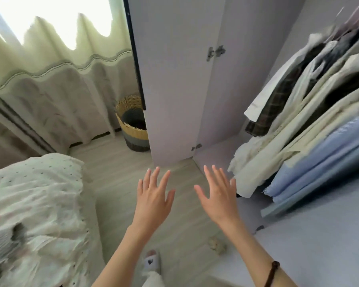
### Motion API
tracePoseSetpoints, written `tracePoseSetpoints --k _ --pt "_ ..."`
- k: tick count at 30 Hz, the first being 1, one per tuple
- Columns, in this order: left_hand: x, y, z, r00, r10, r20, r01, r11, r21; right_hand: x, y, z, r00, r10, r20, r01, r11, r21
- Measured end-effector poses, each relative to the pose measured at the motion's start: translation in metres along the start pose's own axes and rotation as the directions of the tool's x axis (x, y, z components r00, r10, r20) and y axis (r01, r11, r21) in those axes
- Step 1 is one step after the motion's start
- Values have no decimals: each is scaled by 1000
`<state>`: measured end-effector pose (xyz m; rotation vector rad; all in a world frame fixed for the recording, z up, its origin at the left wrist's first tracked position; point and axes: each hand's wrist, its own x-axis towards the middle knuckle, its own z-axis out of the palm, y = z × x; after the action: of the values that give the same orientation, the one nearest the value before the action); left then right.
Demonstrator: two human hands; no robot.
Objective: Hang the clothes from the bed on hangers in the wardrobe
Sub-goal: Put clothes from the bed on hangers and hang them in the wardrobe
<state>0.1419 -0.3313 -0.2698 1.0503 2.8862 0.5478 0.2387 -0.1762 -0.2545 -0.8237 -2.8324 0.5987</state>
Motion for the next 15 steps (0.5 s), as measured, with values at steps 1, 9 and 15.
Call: tracePoseSetpoints --k 1,9,15 --pt "17 0 2 1000 22 5 -22 1000 -10 11 2 -1 999 33 -7 -33 999 0" --pt "180 -9 5 942 333 41 -334 943 9 132 7 -23 924 329 -192 -323 944 66" --pt "287 1 2 869 477 130 -476 878 -38 192 22 -49 838 404 -368 -421 906 36"
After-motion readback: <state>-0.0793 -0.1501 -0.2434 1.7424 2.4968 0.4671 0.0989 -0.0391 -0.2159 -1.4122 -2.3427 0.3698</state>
